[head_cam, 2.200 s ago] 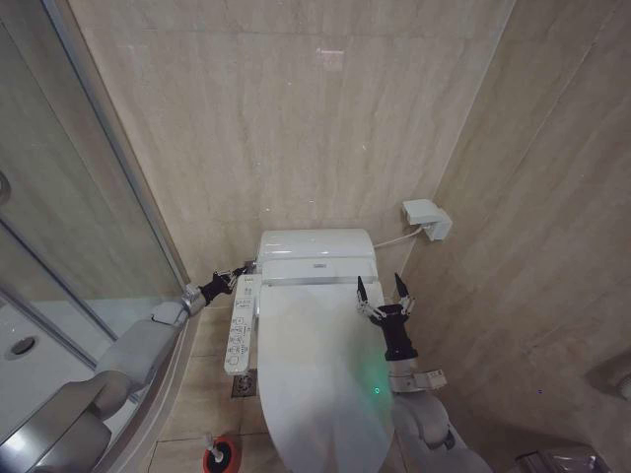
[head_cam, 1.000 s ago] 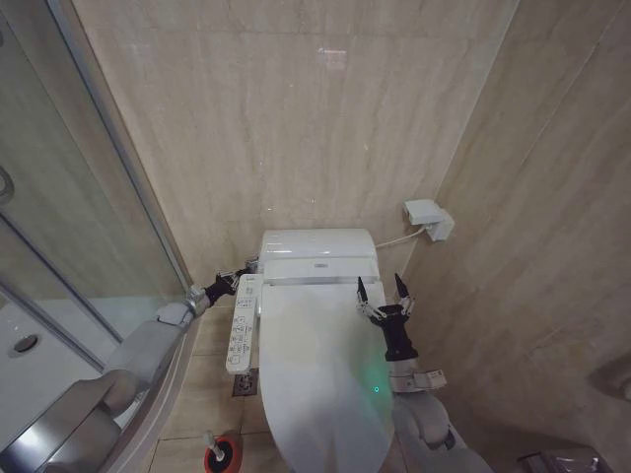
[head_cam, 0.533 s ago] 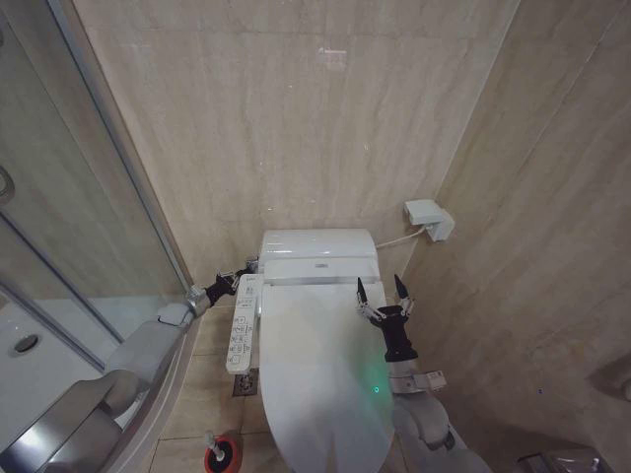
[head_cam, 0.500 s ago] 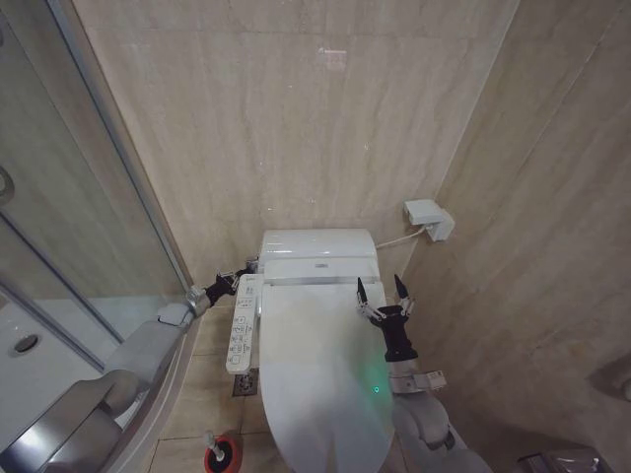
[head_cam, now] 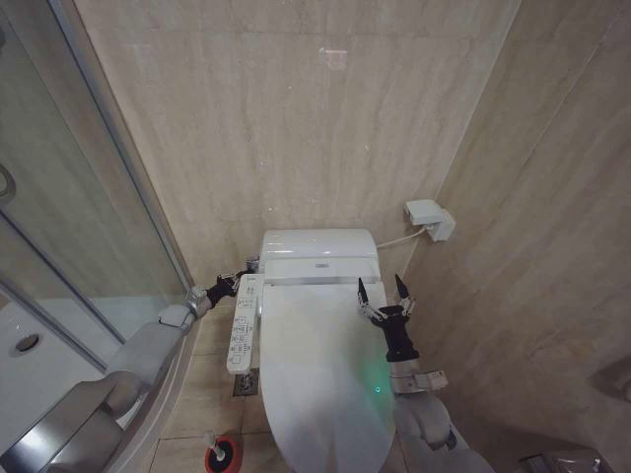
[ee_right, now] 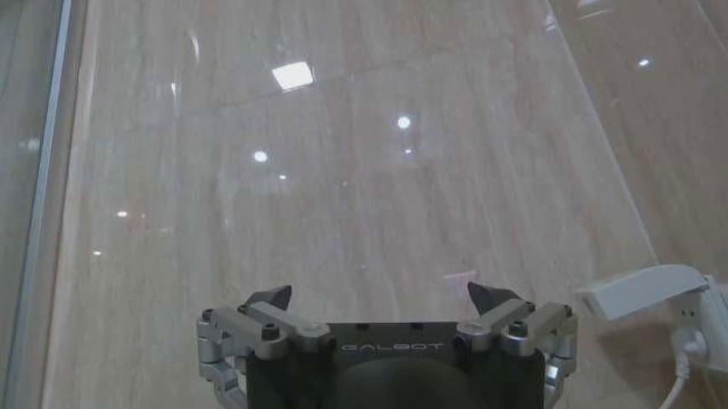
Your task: Open the toilet lid, clean the toilet bowl with a toilet brush, close the toilet lid, and flush.
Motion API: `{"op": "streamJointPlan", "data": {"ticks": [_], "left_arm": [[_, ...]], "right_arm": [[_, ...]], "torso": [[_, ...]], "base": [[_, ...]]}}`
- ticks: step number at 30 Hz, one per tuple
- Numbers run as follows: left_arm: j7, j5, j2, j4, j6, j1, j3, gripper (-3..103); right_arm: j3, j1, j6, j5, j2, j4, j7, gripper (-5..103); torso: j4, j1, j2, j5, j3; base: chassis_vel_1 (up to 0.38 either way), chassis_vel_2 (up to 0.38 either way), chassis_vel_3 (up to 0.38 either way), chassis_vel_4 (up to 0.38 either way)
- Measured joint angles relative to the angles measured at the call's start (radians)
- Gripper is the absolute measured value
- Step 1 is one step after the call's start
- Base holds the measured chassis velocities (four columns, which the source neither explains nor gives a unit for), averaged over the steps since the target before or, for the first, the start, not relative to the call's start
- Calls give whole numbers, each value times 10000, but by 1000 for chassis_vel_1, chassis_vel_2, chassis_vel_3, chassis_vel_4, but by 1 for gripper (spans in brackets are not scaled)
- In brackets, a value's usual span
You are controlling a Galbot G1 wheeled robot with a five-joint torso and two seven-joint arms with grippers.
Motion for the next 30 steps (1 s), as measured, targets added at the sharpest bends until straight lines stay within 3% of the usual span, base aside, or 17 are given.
{"op": "streamJointPlan", "data": {"ticks": [20,24,30], "left_arm": [[-243,-163,200,-476,17,99,136,0],[-607,-215,440,-1185,69,243,145,0],[-1864,-467,983,-2968,430,712,162,0]], "right_arm": [[63,-100,78,10,65,-81,-30,100],[104,-105,83,6,55,-93,-33,100],[318,-158,85,4,18,-30,-33,100]], "torso": [[-7,1,0,-7,2],[-4,1,0,-4,2],[-20,0,2,-8,1]], "base": [[0,0,0,0],[0,0,0,0],[-8,-4,-4,-1]]}}
